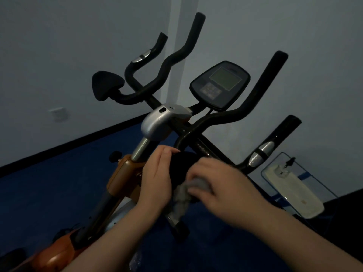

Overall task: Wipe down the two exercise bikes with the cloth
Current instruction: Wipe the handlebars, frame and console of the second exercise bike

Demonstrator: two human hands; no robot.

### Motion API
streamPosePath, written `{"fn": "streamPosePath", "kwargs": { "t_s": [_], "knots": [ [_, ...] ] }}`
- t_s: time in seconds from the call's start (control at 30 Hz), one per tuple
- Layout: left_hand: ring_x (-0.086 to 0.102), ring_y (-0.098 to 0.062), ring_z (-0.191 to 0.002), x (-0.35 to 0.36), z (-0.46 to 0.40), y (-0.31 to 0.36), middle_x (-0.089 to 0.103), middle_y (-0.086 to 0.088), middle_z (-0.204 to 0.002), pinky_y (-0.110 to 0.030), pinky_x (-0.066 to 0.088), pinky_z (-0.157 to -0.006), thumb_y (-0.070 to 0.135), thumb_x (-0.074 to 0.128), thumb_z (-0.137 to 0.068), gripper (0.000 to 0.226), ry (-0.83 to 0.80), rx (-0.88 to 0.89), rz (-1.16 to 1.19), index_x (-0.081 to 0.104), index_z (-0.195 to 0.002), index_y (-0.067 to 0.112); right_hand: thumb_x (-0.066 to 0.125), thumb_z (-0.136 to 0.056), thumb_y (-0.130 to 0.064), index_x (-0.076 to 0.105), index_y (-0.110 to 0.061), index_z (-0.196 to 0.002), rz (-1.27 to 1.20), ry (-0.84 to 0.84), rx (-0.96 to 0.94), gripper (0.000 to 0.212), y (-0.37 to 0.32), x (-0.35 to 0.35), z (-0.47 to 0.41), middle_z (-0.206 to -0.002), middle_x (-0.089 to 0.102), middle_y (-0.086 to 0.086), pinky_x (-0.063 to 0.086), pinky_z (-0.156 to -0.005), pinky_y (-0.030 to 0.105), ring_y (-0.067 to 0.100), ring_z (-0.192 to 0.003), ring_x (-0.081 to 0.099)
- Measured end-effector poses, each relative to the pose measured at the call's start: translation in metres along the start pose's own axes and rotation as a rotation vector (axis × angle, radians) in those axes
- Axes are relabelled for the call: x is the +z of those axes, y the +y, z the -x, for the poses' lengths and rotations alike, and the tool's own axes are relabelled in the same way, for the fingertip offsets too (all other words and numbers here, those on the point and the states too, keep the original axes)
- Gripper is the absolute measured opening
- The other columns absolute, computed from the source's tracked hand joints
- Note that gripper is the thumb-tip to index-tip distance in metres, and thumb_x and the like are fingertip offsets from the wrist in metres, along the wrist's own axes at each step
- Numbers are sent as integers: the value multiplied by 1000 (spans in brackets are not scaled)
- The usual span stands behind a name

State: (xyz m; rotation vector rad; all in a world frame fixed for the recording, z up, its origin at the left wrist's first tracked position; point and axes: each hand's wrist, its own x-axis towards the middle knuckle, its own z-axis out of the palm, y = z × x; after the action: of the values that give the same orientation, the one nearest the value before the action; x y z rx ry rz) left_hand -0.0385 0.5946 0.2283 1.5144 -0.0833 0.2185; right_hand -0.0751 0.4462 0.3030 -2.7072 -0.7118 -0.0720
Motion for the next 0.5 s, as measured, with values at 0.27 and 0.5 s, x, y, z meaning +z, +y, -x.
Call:
{"fn": "streamPosePath", "kwargs": {
  "t_s": [0.27, 0.5],
  "knots": [
    [55, -25, -76, 20, -2, -2, 57, -15, -84, -46, 47, -72, 25, 36, -99, 29, 33, 48, -145, 56, -86, 9, 48, -97, -28, 46, -26, -100, -130, 326, 384, 4, -6, 38, -18, -106, 43, -4, 52, -67, 34, 14, -85, 53],
    [52, -1, -78, 29, 0, -7, 56, -3, -87, -9, 38, -68, 24, 35, -101, 27, 180, 113, -319, 59, -90, 17, 49, -94, -31, 40, -34, -87, -275, 368, 489, 11, -4, 36, 0, -98, 40, -14, 42, -54, 14, 1, -75, 53]
  ]
}}
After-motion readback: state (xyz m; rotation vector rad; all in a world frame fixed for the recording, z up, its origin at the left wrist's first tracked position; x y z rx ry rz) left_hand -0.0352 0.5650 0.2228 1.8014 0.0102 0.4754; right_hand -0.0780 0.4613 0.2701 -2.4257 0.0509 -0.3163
